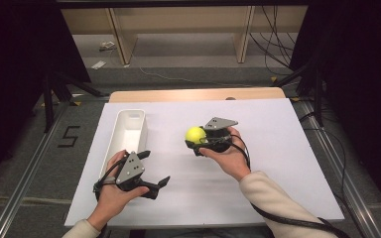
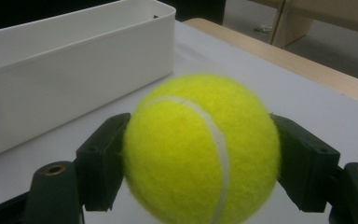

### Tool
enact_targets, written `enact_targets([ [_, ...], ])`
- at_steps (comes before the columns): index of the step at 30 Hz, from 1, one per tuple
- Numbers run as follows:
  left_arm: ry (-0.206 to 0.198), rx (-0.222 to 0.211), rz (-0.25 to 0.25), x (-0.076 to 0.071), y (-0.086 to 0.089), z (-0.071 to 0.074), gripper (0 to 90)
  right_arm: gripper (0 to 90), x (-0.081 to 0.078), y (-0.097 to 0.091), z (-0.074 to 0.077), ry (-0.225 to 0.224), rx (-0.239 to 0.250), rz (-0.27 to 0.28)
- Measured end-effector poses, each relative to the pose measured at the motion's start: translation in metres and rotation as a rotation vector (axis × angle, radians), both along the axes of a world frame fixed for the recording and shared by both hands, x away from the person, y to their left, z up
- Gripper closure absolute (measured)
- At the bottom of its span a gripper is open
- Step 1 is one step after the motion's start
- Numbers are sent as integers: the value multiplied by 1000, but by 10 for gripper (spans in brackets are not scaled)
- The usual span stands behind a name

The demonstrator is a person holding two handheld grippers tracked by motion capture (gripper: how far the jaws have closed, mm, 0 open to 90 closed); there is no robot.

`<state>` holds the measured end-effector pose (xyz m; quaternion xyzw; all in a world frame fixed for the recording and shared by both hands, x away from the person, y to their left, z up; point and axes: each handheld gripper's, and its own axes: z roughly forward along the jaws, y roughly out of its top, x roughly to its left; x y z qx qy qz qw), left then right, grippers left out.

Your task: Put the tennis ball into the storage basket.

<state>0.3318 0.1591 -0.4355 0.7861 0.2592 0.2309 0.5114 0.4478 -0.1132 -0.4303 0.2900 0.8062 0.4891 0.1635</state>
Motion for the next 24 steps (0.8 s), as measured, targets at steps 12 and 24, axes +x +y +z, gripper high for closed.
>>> enact_targets([
  [12,1,-1,-1,0,0,0,0,265,0,4,1,-3,4,5],
  [24,2,-1,-2,0,0,0,0,265,1,7,1,-3,3,11],
])
